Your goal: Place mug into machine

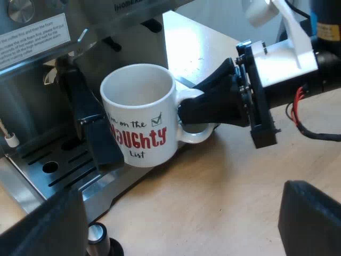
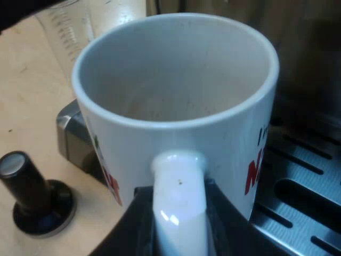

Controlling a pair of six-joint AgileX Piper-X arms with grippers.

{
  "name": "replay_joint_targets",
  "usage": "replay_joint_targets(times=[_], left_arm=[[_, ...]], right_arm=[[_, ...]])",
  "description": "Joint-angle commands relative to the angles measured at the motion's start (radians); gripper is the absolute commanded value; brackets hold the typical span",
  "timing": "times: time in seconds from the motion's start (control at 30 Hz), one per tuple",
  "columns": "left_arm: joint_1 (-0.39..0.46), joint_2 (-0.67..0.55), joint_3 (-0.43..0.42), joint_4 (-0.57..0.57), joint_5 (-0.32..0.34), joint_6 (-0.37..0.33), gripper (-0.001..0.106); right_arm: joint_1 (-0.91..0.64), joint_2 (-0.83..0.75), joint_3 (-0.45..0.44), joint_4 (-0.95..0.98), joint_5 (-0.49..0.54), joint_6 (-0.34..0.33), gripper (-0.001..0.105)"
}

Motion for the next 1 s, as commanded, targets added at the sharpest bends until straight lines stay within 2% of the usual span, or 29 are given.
replay_joint_targets(times=[0.03,1.0], left_arm=[[-0.005,0.001,-0.002,-0.011,-0.001,-0.002,0.079],[-0.005,0.001,0.014,-0.011,-0.001,-0.002,0.079]], right_arm=[[0.003,0.011,-0.022,-0.100,0.018,-0.009,0.000],[0.003,0.125,-0.022,-0.221,0.026,-0.009,0.000]])
